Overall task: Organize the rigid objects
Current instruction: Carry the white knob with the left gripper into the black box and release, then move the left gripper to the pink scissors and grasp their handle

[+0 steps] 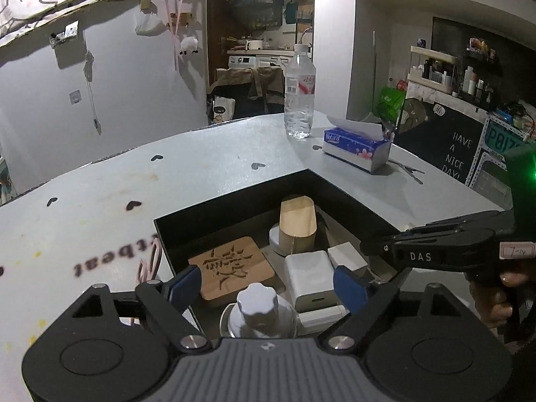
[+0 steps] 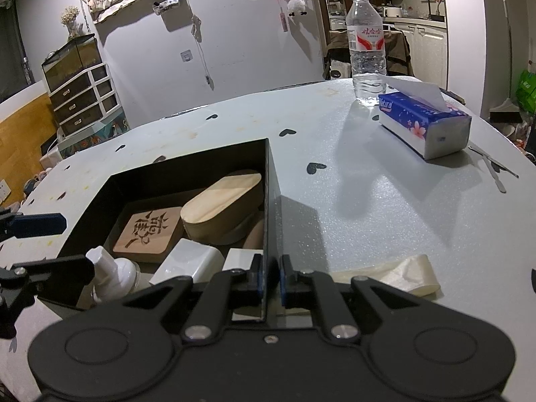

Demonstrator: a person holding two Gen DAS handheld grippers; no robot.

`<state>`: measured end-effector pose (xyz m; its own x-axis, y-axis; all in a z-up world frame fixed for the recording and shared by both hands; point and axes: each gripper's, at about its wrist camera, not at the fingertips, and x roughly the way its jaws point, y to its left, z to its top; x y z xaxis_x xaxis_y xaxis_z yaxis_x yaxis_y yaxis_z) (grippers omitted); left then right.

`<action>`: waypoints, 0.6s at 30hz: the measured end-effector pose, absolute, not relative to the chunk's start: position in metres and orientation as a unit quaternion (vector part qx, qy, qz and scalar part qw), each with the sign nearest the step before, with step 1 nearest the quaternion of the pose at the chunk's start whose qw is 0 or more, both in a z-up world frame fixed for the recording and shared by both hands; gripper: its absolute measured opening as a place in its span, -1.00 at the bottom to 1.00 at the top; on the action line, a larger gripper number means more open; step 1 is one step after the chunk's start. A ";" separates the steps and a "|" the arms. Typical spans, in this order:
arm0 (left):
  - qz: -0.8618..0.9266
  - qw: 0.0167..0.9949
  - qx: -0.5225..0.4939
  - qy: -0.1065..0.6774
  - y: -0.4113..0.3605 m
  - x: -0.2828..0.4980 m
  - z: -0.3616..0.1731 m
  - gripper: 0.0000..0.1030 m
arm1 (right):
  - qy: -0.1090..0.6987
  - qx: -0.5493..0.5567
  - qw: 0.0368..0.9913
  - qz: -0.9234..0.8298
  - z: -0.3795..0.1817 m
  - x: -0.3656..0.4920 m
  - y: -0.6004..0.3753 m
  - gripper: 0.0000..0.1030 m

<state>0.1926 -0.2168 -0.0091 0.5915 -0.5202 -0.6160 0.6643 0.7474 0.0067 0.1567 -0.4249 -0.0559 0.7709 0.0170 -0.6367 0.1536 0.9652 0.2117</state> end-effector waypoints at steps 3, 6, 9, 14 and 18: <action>-0.335 0.884 0.118 0.305 -0.217 0.192 -0.009 0.76 | 0.336 0.127 0.932 -0.036 -0.056 0.157 -0.425 -0.81; -0.334 0.884 0.118 0.306 -0.217 0.192 -0.010 0.77 | 0.336 0.127 0.932 -0.036 -0.056 0.157 -0.425 -0.81; -0.331 0.885 0.117 0.306 -0.217 0.191 -0.010 0.79 | 0.336 0.127 0.933 -0.036 -0.056 0.157 -0.425 -0.81; -0.329 0.886 0.115 0.305 -0.216 0.189 -0.008 0.85 | 0.336 0.127 0.932 -0.036 -0.056 0.157 -0.425 -0.81; -0.326 0.889 0.113 0.302 -0.214 0.189 -0.007 0.92 | 0.336 0.127 0.932 -0.036 -0.056 0.157 -0.425 -0.81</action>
